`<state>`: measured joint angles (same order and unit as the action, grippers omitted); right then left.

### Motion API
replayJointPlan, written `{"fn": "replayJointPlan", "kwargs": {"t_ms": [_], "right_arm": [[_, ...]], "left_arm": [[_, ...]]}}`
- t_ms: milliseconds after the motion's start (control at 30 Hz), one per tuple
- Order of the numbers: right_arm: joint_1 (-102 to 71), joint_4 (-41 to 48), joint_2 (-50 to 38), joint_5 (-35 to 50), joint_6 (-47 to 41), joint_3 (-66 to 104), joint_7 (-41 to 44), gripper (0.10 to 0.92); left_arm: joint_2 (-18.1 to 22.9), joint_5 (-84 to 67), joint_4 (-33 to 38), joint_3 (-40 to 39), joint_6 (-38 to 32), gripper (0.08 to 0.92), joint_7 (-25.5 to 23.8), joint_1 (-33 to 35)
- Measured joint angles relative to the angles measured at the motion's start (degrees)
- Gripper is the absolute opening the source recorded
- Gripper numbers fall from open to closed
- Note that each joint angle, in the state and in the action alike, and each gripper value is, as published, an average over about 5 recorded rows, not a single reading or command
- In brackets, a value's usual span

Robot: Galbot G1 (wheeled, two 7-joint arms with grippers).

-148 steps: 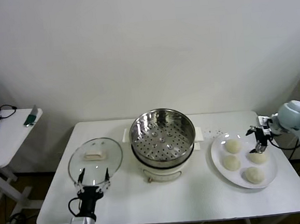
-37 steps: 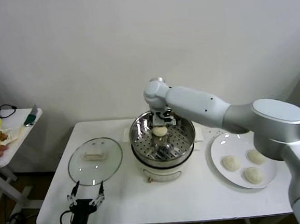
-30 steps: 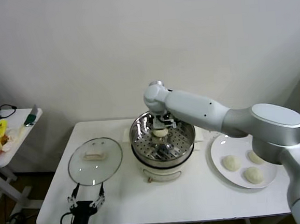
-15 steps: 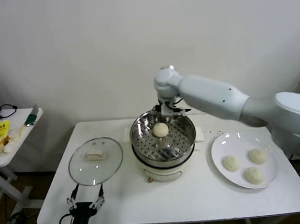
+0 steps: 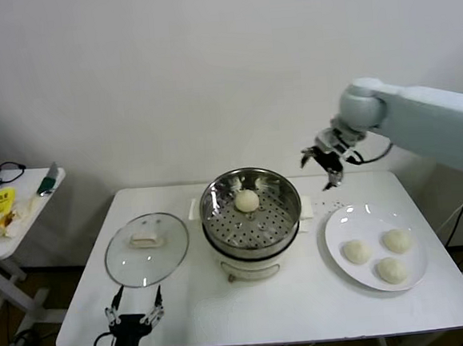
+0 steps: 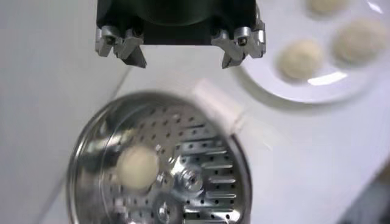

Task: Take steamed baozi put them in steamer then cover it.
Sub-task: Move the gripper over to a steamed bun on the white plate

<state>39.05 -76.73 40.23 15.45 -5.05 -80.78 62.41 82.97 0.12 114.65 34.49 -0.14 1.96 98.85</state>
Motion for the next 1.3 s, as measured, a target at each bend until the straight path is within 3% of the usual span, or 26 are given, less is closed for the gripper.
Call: {"fn": "replayJointPlan", "kwargs": {"t_ms": [467, 1300], "right_arm": [[-21.5, 1.9, -8.2, -4.4, -7.9, 13.4, -0.4, 0.823], [-38.9, 10.9, -2.6, -11.2, -10.3, 27.3, -3.3, 0.823]], "left_arm": [[0.3, -0.1, 0.5, 0.4, -0.1, 0.823, -0.1, 0.4], [0.6, -0.1, -0.9, 0.2, -0.9, 0.823, 0.2, 0.9]]}}
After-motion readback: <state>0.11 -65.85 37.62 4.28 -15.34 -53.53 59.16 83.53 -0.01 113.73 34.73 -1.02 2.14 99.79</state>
